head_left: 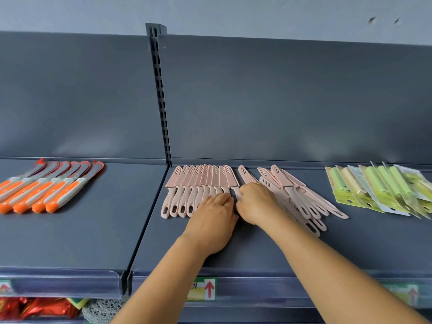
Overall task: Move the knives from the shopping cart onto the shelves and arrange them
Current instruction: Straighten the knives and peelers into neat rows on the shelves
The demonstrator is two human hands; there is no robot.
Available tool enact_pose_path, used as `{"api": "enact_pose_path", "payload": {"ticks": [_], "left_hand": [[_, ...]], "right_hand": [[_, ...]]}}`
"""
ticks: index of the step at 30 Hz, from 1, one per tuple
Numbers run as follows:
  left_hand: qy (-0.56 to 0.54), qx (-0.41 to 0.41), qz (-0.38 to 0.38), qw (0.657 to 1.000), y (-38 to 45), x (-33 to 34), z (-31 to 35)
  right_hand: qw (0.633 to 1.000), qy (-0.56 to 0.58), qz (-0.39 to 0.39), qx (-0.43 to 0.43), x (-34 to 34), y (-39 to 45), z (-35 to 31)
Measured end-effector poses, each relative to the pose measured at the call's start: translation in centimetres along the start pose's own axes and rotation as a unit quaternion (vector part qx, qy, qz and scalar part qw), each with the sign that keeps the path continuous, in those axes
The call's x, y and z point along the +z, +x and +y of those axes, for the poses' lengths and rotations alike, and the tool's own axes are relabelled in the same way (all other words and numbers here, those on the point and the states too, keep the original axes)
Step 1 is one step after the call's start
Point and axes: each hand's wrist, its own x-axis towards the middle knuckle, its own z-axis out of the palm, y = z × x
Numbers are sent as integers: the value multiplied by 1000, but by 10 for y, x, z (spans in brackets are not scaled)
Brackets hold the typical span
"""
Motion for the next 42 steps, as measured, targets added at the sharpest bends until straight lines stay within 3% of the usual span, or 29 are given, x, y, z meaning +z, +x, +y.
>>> {"api": "enact_pose_path", "payload": {"ticks": [8,14,23,27,31,42], "left_hand": [[-25,7,19,999,-1,-3,1],[37,42,-36,998,6,-5,8],[46,42,-28,998,10,1,7],[35,38,-25,998,9,2,6],[29,29,-24,999,9,2,7],[19,18,-28,999,9,3,6]], "right_hand": [[1000,27,13,-9,0,-1,3],[994,-89,52,22,-6,-4,34],[985,-163,63,2,-11,-4,30],[997,-9,59,42,-13,4,29],[983,174,31,52,-10,0,22],[925,369,16,93,-3,1,17]]}}
